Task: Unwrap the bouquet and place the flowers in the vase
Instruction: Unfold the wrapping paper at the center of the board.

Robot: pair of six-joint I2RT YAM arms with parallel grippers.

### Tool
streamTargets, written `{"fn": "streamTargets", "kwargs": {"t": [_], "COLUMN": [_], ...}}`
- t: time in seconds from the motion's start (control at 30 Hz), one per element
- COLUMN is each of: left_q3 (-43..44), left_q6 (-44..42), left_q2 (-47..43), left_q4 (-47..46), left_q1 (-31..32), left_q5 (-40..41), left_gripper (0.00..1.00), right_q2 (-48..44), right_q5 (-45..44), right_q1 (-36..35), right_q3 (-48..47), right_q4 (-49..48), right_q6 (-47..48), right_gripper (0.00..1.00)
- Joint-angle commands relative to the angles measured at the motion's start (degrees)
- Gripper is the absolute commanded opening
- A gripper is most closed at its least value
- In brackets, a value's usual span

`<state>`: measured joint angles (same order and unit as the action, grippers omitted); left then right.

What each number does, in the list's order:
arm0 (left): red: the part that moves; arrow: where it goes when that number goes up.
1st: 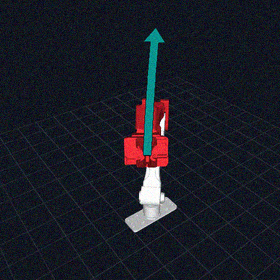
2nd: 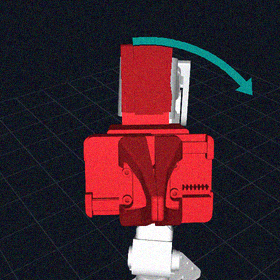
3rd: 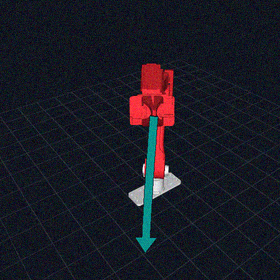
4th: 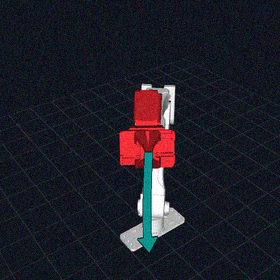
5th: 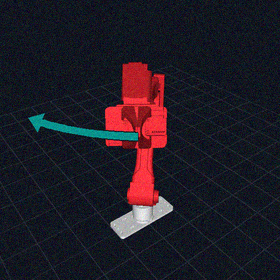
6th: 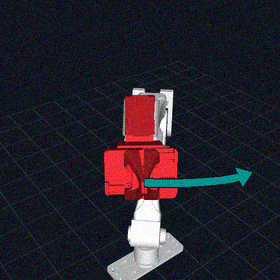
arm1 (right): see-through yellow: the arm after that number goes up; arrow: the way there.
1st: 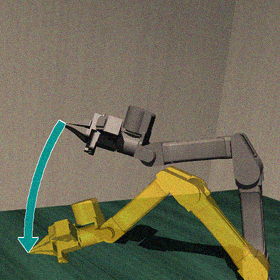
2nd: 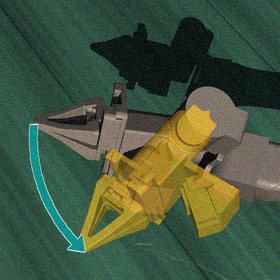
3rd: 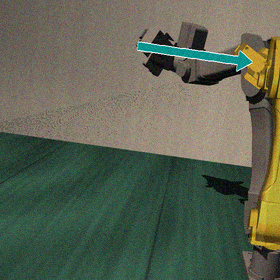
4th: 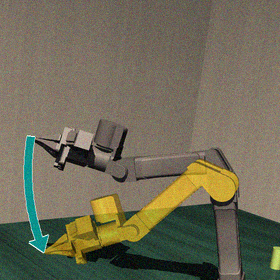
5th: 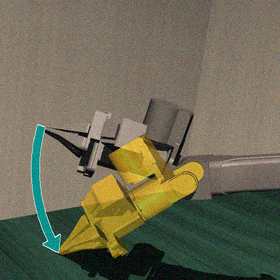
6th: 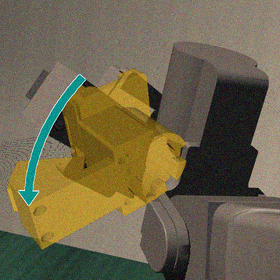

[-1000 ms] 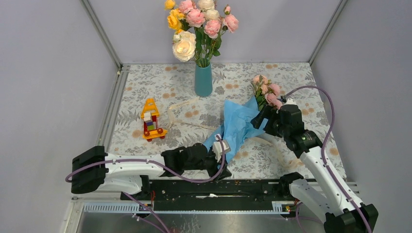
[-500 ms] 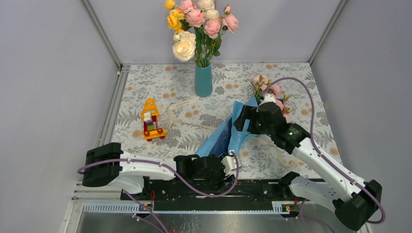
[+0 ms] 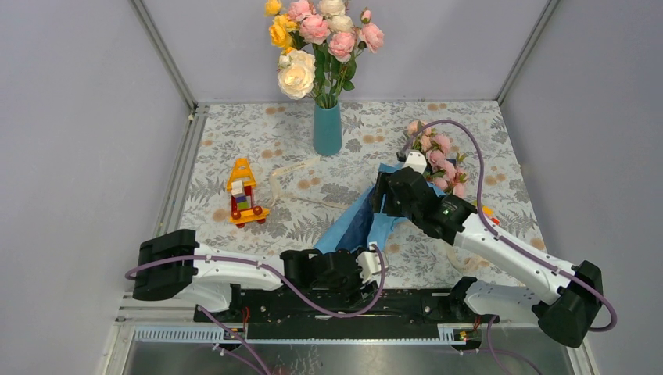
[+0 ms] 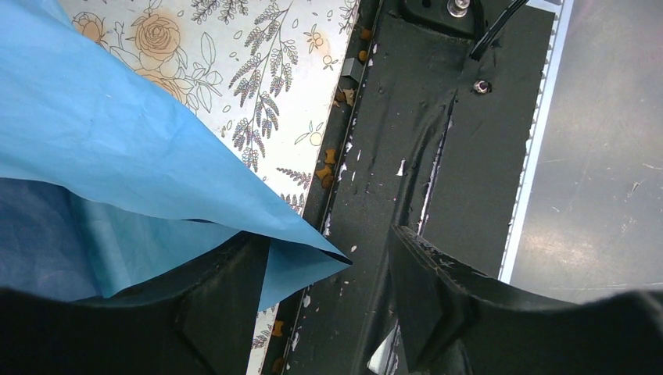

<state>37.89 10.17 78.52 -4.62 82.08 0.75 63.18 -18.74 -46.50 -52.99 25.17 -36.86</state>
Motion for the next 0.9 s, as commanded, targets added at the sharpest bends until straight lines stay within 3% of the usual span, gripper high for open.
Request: {"fn": "streamTargets", "kwargs": {"t": [0.0,0.03,0.13,0.33,0.67,0.8,0.87], "left_q3": [0.6,0.4,-0.6,-1.5,-1.3,0.3,2.1], "left_q6": [0.8,0.9,1.5,4.3,9.5,11.9,14.6], "left_q2": [-0.9,-1.2,-2.4,-4.8,-15.0,-15.0,-11.8], "left_q4": [-2.9,-3.0,-4.1,-5.1,-7.5,-9.2,-9.6], "left_q1": [0.4,0.4,0.4,0.4,0.2,-1.3,-3.4], "left_q5": [1.7,1.9,2.0,2.8,1.7,3.0,3.0], "left_gripper": [0.62,0.62,0.62,0.66,0.85,0.84,0.79], "right_q2": [0.1,-0.5,-2.3,-6.0,-15.1,-18.5,-19.7], "right_q5": [-7.6,-8.0,-9.3,-11.3,-13.0,-13.2,-12.6], "right_q1": [-0.5,-0.5,-0.5,-0.5,-0.5,-0.5,-0.5], "right_q3": [-1.8,-1.5,-0.6,0.2,5.4,6.3,6.5], "right_q4": [3.3,3.4,3.9,8.1,18.2,23.1,24.9], "right_q6": [-2.1,-2.3,-2.2,-2.3,-6.8,-8.9,-10.0], "right_gripper": [0.55,0.44,0.24,0.01,0.0,0.0,0.0]}}
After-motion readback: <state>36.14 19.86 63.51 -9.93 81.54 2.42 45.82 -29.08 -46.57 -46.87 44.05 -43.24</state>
